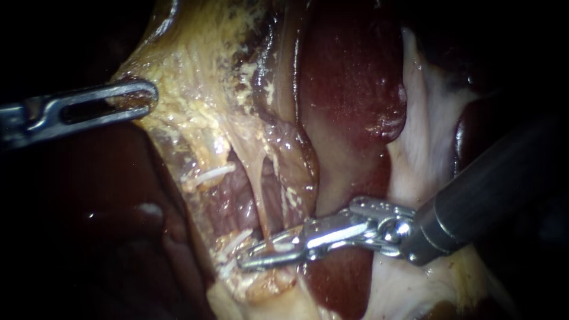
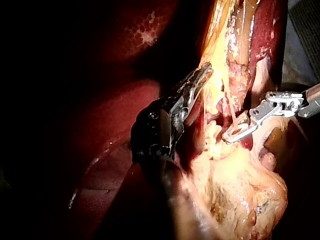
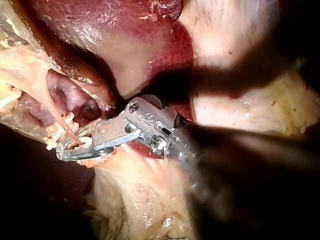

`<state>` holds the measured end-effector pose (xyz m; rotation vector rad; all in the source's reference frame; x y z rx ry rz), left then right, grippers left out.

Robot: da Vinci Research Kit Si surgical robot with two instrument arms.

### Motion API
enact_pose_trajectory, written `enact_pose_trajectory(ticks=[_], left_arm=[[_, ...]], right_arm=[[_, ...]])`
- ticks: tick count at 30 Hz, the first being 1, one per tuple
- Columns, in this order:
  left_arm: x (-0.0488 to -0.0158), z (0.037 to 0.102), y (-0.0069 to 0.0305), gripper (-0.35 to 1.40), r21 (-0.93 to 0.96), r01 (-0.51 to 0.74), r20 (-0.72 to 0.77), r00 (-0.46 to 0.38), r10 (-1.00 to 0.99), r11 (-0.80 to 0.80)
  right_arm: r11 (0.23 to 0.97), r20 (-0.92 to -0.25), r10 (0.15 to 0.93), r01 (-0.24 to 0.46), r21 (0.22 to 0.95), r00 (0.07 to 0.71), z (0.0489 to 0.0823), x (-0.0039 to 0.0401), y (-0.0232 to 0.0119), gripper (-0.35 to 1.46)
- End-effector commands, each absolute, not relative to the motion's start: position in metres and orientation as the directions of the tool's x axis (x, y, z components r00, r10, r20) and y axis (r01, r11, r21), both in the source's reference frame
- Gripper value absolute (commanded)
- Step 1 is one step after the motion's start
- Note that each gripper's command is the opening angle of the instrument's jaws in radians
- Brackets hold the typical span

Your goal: Clipping first clip right tube

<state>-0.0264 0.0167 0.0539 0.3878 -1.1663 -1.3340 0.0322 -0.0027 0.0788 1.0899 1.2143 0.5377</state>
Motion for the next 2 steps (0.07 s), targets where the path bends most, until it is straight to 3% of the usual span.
enact_pose_trajectory(ticks=[1, 2], left_arm=[[-0.0264, 0.0539, 0.0167, -0.35, 0.794, 0.543, 0.429, -0.184, -0.884, 0.272], [-0.0264, 0.0539, 0.0167, -0.35, 0.794, 0.543, 0.429, -0.184, -0.884, 0.272]], right_arm=[[0.426, -0.471, 0.824, 0.204, 0.881, 0.314, 0.0788, 0.0322, -0.0027, -0.35], [0.426, -0.471, 0.824, 0.204, 0.881, 0.314, 0.0788, 0.0322, -0.0027, -0.35]])
